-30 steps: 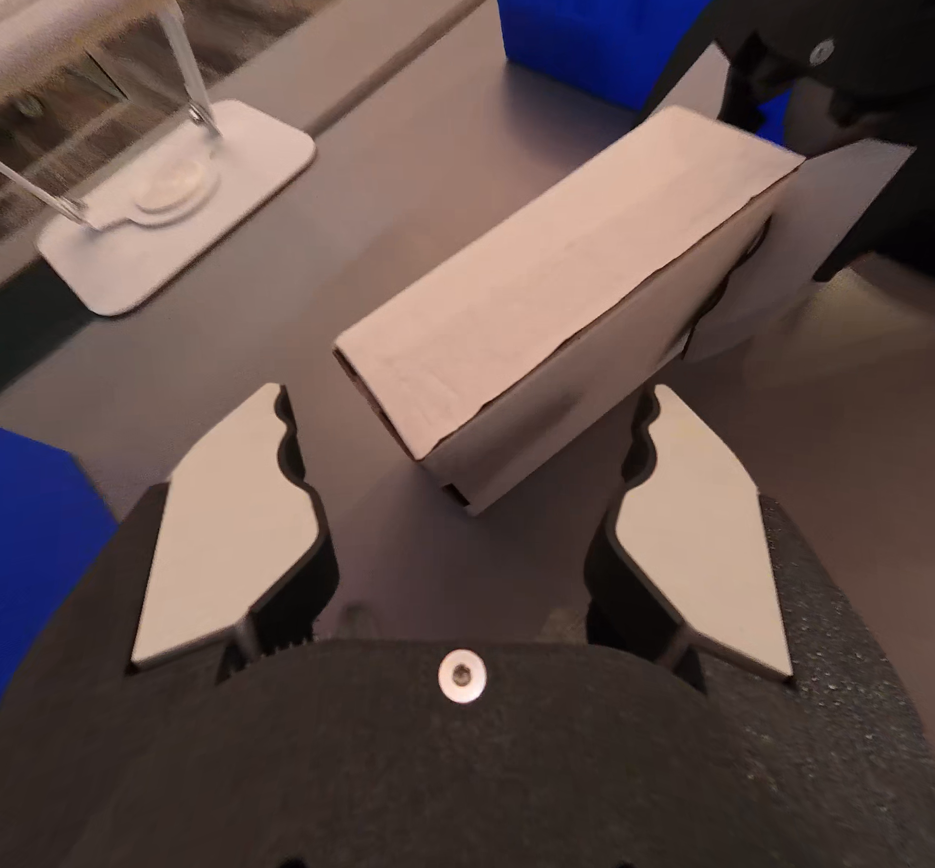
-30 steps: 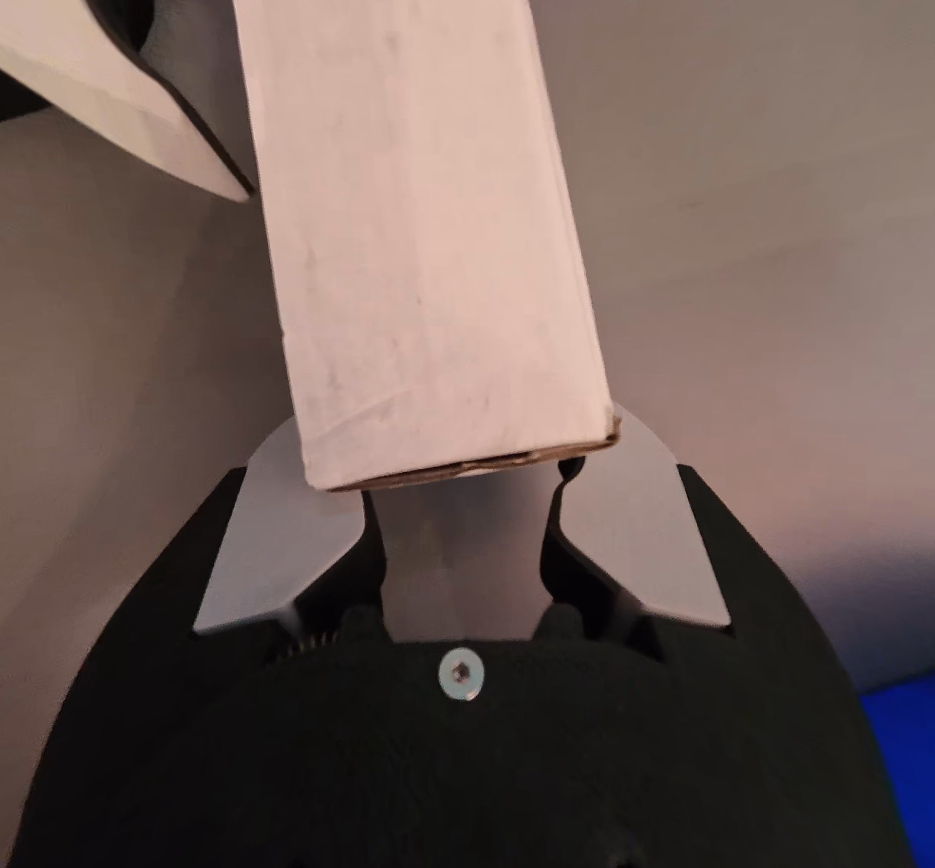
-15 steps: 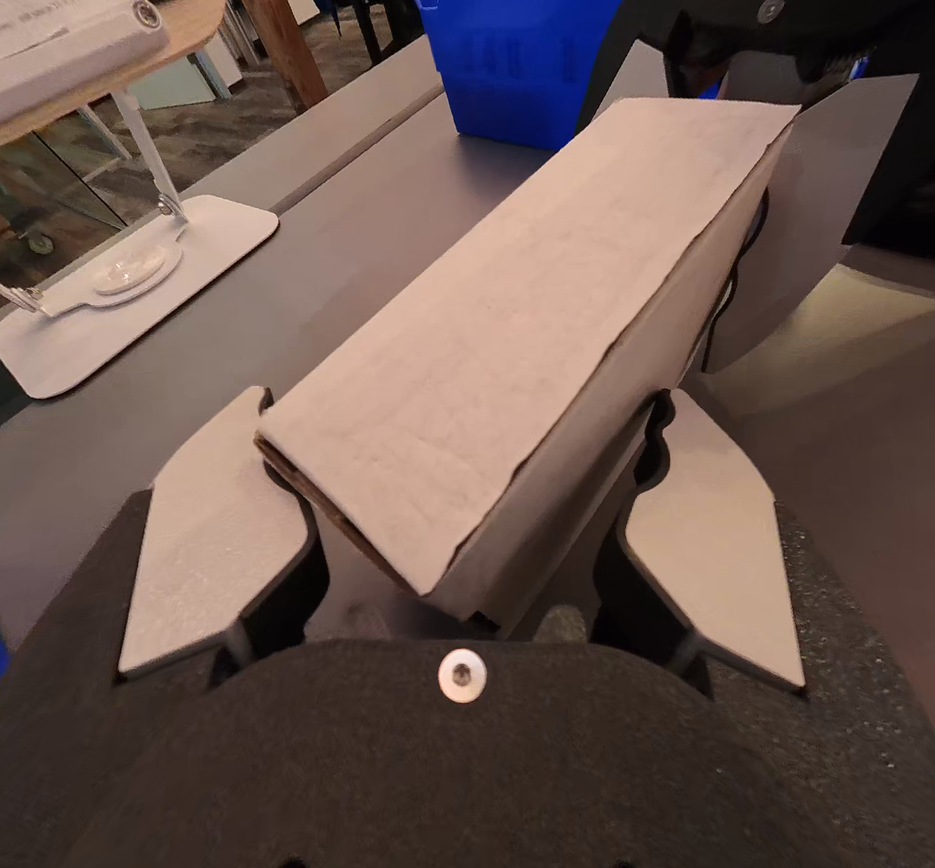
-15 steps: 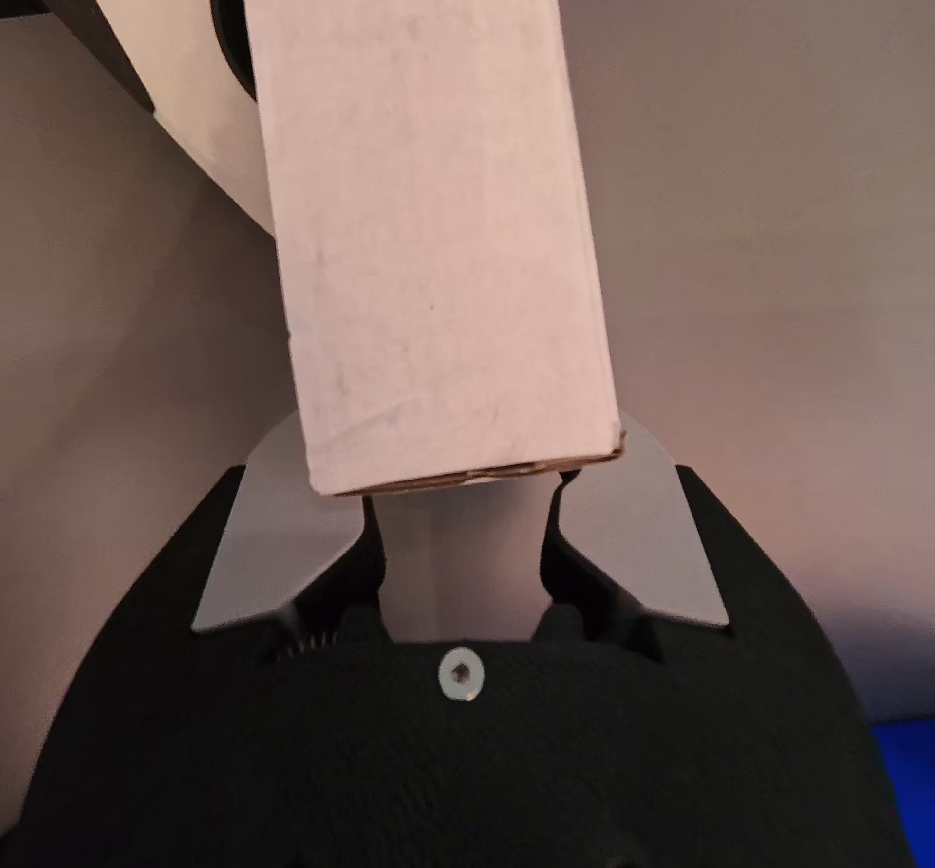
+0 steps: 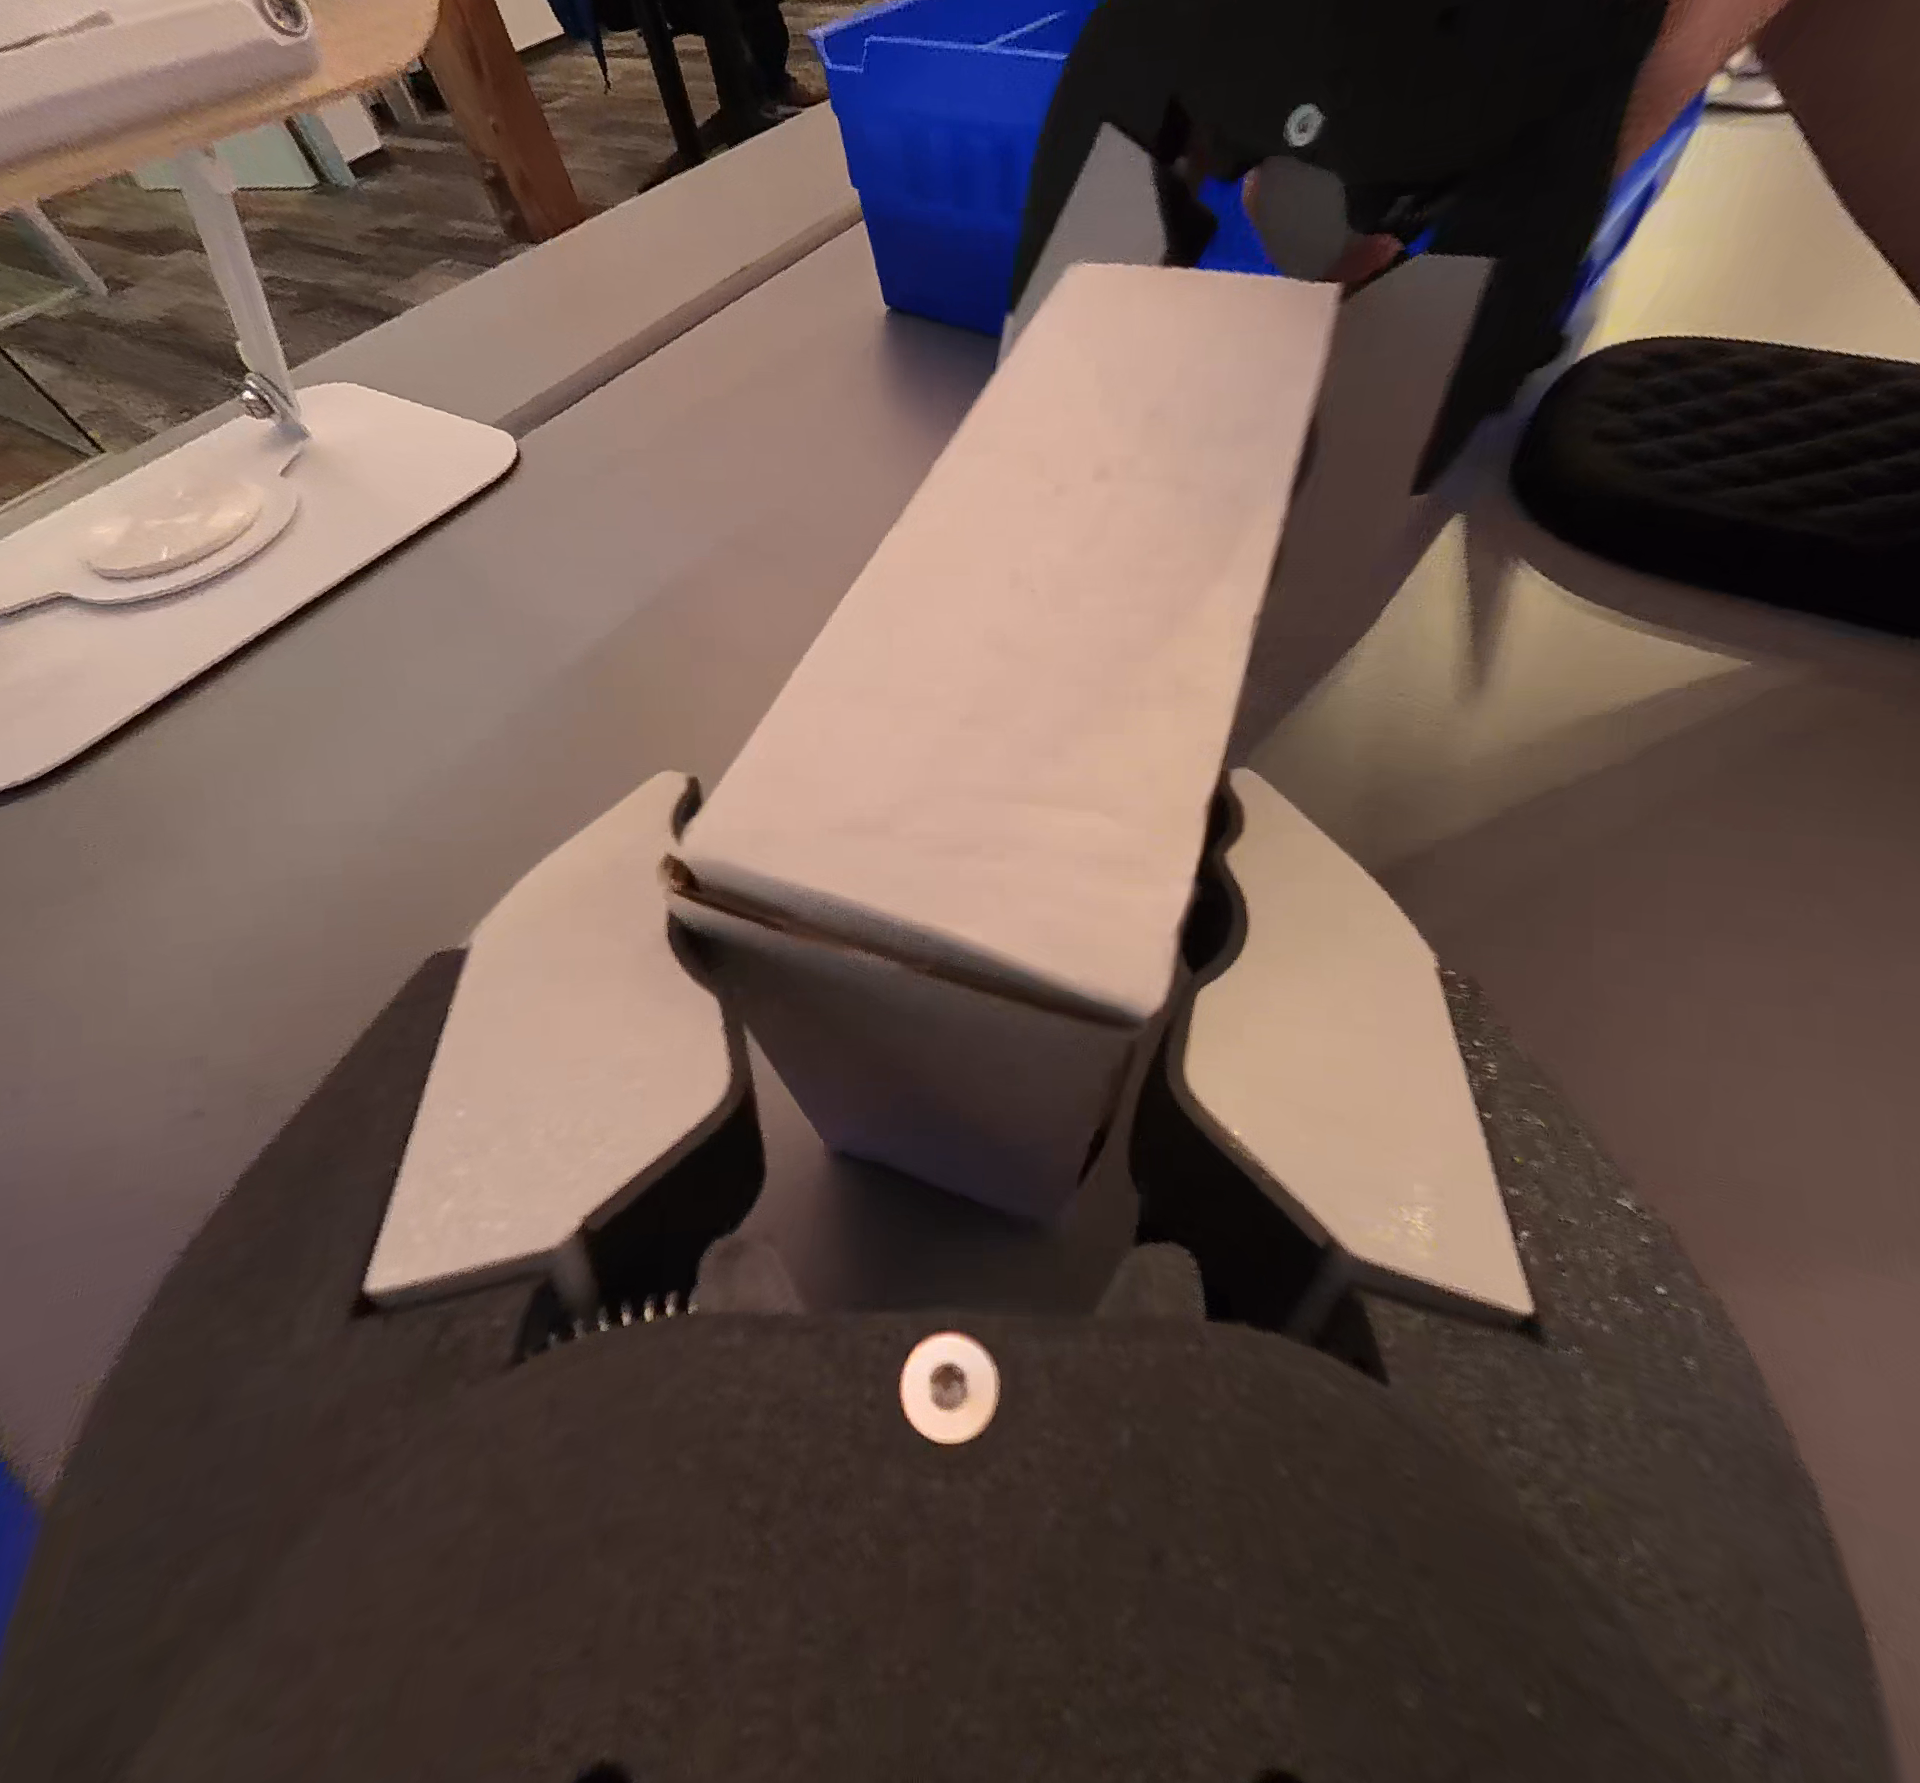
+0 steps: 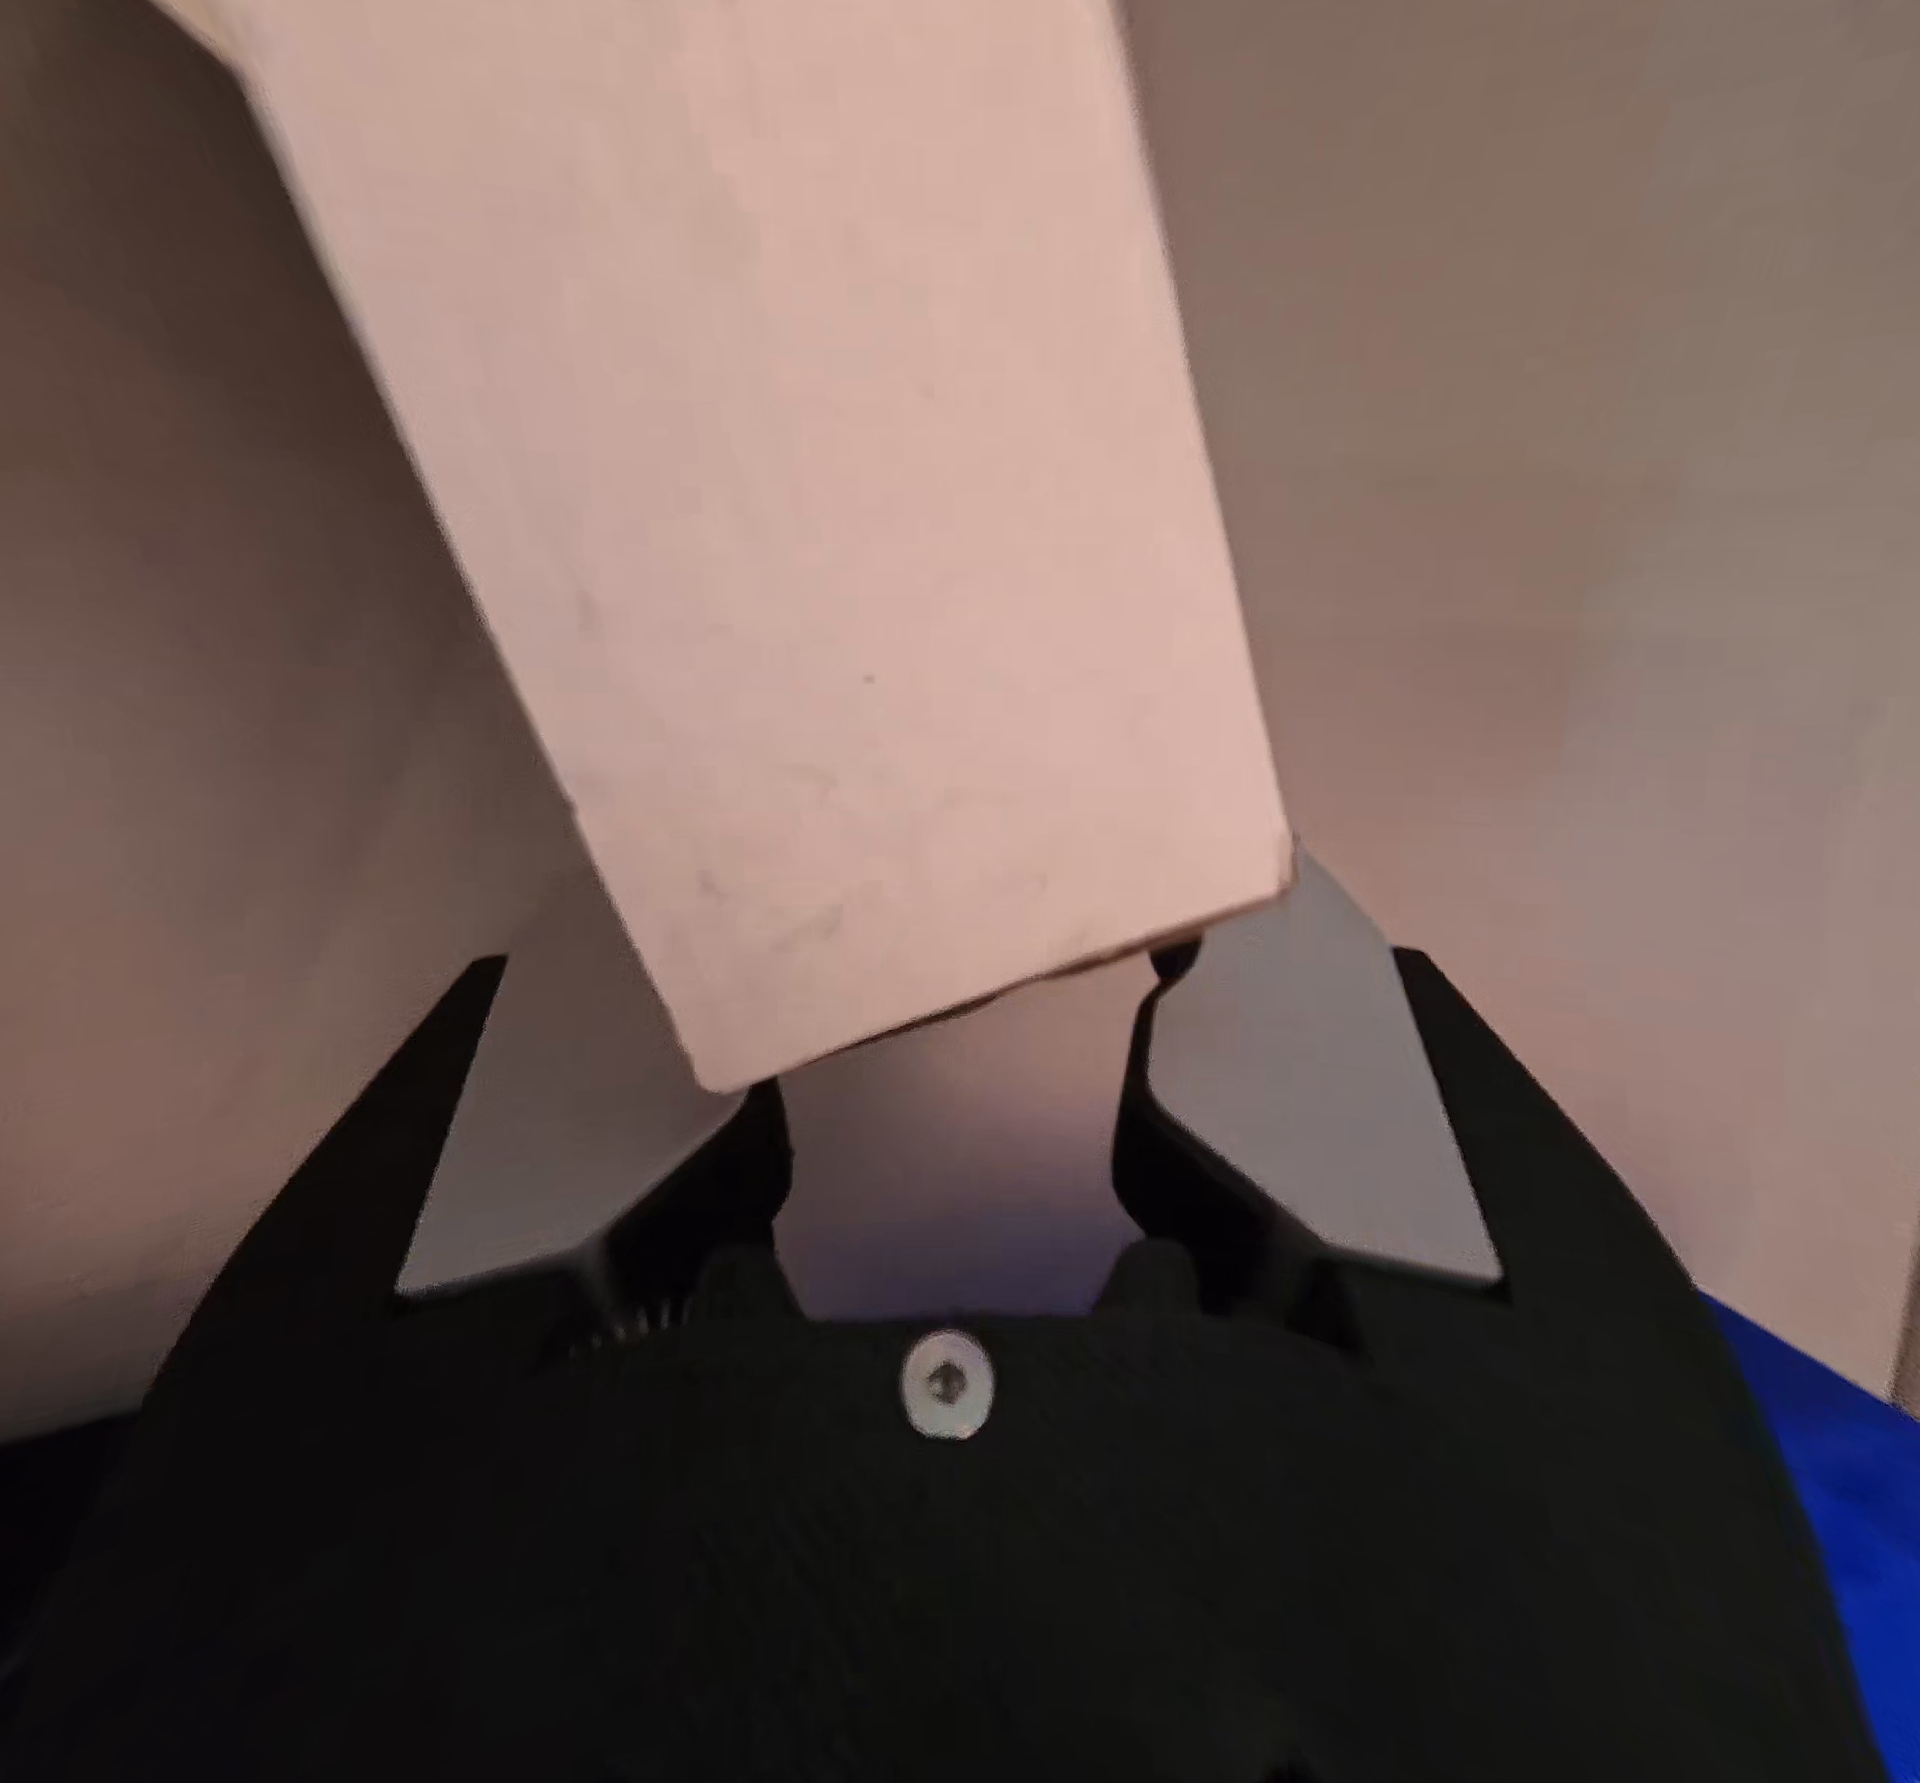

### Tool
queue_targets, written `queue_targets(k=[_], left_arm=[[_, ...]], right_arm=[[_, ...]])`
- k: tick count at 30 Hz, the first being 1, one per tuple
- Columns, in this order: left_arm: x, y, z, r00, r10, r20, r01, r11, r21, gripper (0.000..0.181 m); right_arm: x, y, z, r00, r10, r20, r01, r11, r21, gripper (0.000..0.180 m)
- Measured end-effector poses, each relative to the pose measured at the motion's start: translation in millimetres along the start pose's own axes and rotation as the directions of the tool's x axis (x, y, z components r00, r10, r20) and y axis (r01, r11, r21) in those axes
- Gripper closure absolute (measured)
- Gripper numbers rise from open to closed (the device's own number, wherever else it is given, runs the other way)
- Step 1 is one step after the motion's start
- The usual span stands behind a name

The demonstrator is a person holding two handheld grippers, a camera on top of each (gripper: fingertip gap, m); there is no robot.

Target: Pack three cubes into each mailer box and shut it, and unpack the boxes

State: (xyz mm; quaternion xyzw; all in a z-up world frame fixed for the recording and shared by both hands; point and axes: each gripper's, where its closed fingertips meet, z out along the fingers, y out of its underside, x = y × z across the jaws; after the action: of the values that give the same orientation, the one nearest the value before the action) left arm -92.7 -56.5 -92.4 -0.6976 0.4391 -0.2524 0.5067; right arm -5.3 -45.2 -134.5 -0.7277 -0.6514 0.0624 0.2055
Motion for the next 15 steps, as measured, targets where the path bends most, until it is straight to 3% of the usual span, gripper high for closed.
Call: queue_targets(k=[5,7,15], left_arm=[[7,-6,-3,0.995,0.096,0.019,-0.096,0.995,0.027,0.101],[12,-9,-3,0.993,0.117,0.011,-0.117,0.992,0.041,0.102],[20,-6,0,0.994,-0.026,-0.106,0.027,1.0,0.012,0.104]], right_arm=[[15,-8,-11,0.994,0.022,-0.106,-0.009,0.993,0.117,0.103],[9,-6,-11,0.995,-0.007,-0.1,0.019,0.993,0.118,0.113],[12,0,-8,0.994,0.106,0.009,-0.106,0.989,0.103,0.133]])
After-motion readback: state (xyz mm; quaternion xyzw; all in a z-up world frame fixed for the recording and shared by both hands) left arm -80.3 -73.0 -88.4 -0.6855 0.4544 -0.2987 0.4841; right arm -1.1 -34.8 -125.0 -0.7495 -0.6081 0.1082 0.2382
